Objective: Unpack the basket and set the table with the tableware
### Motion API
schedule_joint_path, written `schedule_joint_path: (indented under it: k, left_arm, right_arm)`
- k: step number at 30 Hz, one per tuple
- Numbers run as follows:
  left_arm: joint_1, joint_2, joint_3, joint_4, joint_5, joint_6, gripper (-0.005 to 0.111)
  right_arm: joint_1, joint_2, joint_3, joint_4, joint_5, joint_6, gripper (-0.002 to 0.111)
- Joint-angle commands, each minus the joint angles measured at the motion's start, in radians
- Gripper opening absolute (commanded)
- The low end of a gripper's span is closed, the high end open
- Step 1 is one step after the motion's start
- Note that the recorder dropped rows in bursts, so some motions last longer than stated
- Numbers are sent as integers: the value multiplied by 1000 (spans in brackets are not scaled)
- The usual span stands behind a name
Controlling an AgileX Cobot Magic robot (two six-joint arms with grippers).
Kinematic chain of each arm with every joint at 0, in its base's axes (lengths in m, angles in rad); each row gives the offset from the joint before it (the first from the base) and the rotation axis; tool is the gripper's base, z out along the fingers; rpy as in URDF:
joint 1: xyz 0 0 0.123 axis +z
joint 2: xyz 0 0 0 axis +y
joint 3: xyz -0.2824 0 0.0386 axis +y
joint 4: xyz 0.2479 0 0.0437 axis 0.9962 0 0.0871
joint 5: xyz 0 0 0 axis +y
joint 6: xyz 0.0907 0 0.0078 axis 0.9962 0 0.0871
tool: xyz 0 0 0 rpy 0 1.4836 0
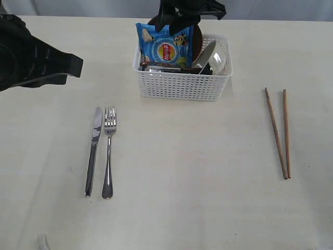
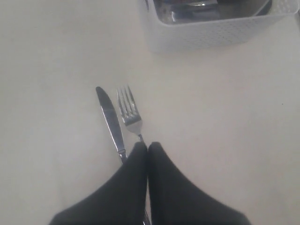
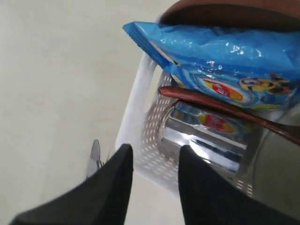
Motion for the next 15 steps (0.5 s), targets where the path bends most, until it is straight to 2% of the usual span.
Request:
schedule_joint_path:
  k: [1, 4, 9, 15]
  left_arm:
    - [0, -8, 2, -8, 2, 4, 0]
    - [0, -8, 2, -8, 2, 4, 0]
    - [0, -8, 2, -9, 2, 4, 0]
    - [0, -8, 2, -23, 2, 4, 0]
  right_arm:
    - [1, 69, -62, -39, 40, 51, 33]
    - [1, 102, -82, -85, 64, 87, 34]
    - [1, 118, -84, -139, 66, 123, 44]
    - [1, 125, -84, -169, 106, 166, 44]
